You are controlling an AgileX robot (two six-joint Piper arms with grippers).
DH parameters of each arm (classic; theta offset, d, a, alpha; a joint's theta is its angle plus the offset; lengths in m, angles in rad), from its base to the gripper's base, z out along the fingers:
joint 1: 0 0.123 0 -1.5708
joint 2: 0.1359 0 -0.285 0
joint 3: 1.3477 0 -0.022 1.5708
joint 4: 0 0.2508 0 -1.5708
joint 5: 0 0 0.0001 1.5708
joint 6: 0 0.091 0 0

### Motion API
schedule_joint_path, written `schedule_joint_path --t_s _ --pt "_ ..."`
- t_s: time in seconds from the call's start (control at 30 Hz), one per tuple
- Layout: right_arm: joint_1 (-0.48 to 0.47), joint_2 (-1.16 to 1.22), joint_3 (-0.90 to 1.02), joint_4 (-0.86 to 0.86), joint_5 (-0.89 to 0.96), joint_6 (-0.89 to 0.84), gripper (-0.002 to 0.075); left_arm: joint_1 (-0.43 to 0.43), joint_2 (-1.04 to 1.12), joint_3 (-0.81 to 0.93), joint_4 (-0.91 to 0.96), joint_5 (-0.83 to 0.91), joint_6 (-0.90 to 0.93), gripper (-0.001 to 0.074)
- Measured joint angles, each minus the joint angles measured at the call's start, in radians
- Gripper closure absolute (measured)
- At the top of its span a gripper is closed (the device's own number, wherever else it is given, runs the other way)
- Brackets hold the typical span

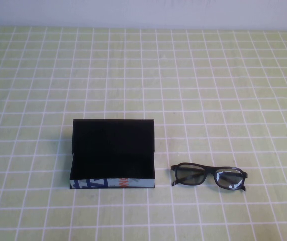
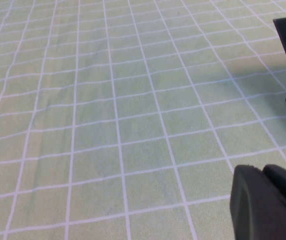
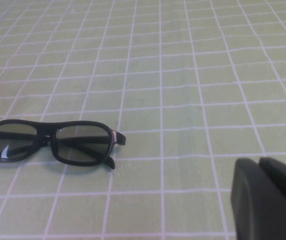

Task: Return glasses to glasses case

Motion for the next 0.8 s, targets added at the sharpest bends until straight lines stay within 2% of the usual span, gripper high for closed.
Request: schedule_joint_path --t_s 0.4,0.67,0.8 --pt "0.000 0.000 0.000 0.038 0.000 0.000 0.0737 0.000 0.000 0.000 0.000 0.000 0.000 0.0737" --pt "0.000 0.000 0.000 0.416 -0.096 0.000 0.0737 0.000 0.000 0.000 0.000 0.000 0.000 0.0737" --pt "0.000 0.000 0.000 0.550 -0.169 0.000 0.0737 0.000 0.000 0.000 0.000 0.000 0.000 0.0737"
